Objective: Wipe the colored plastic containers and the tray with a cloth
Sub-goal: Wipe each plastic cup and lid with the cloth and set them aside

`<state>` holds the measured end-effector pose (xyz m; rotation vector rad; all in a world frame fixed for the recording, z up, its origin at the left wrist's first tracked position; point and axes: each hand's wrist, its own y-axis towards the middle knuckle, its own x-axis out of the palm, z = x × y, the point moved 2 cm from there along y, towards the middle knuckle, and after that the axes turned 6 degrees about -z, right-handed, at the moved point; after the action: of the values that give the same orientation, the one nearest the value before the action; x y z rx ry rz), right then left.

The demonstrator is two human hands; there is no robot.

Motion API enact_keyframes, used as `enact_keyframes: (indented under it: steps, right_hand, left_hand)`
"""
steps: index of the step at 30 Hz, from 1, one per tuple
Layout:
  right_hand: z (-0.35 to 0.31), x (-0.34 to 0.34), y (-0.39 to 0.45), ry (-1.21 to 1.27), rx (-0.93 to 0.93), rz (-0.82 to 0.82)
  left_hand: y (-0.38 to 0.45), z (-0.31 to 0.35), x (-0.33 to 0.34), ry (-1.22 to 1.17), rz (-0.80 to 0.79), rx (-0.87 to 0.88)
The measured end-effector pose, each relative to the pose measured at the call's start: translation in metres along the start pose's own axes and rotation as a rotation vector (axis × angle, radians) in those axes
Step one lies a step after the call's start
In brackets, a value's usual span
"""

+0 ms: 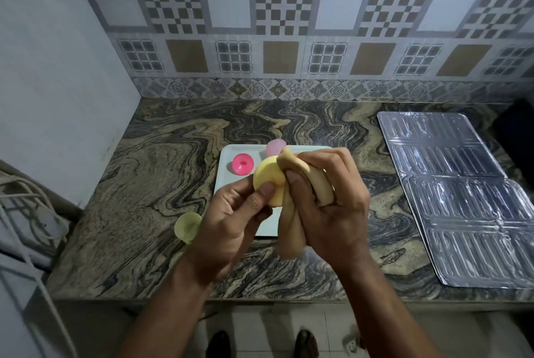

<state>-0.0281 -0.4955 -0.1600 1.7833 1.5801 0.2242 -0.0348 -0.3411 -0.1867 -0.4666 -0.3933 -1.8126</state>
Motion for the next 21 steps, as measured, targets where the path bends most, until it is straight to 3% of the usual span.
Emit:
enact_keyframes:
  steps: [3, 8, 11, 17, 21]
  right_hand:
    - [-0.003, -0.003, 0.009, 0.027, -0.02, -0.099]
    - [0.001, -0.002, 0.022, 0.161, 0.128, -0.218]
    - [0.002, 0.002, 0.022, 0.239, 0.145, -0.148]
    - [0.001, 0.01, 0.004, 0.265, 0.128, 0.101]
    - [0.002, 0.006, 0.004, 0.091, 0.113, 0.057]
  left_hand:
    - [0.004, 0.018, -0.012, 0.127, -0.146, -0.047]
    - [0.009, 0.038, -0.023, 0.278, -0.279, -0.129]
    - [0.012, 0.035, -0.021, 0.263, -0.212, -0.104]
    - [0.0, 0.011, -0.01, -0.062, 0.071, -0.038]
    - [-0.006, 0.018, -0.012, 0.144, 0.112, 0.076]
